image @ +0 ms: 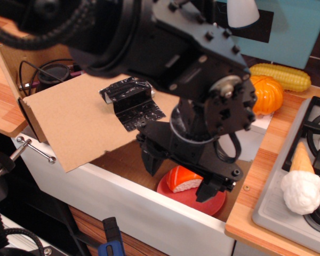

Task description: Close brown1fbox flap

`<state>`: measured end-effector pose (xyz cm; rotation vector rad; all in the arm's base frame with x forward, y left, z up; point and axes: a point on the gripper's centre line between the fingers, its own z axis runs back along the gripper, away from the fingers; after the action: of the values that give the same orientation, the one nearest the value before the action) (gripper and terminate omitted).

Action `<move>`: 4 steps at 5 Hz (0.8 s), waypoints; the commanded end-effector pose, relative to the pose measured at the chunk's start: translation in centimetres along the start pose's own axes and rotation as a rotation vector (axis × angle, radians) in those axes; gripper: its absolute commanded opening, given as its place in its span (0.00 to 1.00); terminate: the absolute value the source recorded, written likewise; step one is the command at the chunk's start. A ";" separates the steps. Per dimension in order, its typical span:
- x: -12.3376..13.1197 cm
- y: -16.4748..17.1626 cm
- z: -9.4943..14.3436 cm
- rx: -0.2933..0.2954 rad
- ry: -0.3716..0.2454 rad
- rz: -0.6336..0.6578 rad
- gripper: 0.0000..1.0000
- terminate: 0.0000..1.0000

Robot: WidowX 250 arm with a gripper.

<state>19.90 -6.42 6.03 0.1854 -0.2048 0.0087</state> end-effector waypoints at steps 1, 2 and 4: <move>0.2 0.7 -1.6 0.028 -0.082 -0.053 1.00 0.00; 0.0 1.3 -2.4 0.023 -0.104 -0.074 1.00 0.00; 0.5 3.6 -3.1 0.036 -0.129 -0.157 1.00 0.00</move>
<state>20.26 -2.14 3.07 0.2420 -0.2700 -0.1783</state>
